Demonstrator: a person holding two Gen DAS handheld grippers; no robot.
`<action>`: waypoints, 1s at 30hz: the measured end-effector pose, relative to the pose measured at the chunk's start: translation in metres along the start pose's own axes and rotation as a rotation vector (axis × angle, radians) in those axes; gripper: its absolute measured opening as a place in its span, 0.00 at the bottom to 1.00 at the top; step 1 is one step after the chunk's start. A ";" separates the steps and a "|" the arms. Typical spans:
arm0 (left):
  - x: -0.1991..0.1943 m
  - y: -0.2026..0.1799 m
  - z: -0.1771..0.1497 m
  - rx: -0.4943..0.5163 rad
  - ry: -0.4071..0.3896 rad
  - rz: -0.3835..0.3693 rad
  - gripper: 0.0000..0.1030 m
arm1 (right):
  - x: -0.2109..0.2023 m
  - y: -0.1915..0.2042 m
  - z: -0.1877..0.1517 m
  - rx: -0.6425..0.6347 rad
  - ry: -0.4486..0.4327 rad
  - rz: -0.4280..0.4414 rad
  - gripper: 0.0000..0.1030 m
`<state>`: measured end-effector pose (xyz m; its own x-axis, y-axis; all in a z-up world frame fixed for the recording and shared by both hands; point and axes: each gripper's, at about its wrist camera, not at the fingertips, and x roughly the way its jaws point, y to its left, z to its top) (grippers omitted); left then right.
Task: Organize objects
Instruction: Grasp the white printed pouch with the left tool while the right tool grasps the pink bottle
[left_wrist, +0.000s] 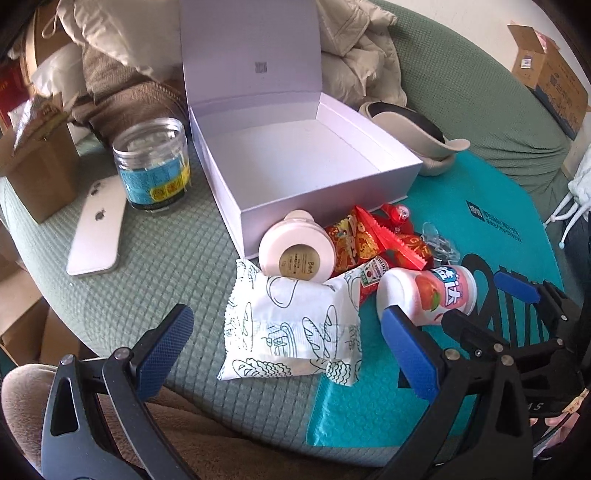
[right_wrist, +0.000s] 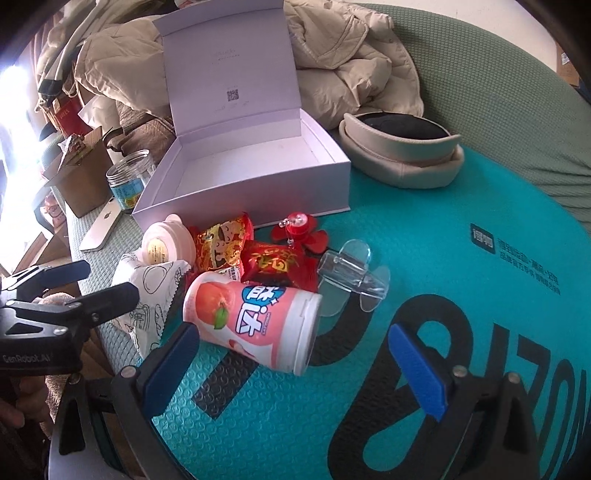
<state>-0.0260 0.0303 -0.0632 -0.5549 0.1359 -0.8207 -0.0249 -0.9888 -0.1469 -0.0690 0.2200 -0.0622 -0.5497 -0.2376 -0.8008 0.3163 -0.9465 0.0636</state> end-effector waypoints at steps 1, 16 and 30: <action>0.004 0.001 0.000 -0.003 0.011 0.000 0.99 | 0.002 0.001 0.001 -0.004 0.004 0.002 1.00; 0.031 0.027 0.004 -0.047 0.086 -0.019 0.99 | 0.031 0.025 0.012 -0.027 0.060 0.052 1.00; 0.050 0.031 0.011 -0.048 0.117 -0.117 0.99 | 0.034 0.023 0.012 -0.037 0.072 0.068 0.89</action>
<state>-0.0636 0.0062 -0.1031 -0.4496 0.2587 -0.8550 -0.0419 -0.9622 -0.2691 -0.0901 0.1876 -0.0807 -0.4692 -0.2835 -0.8364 0.3801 -0.9197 0.0985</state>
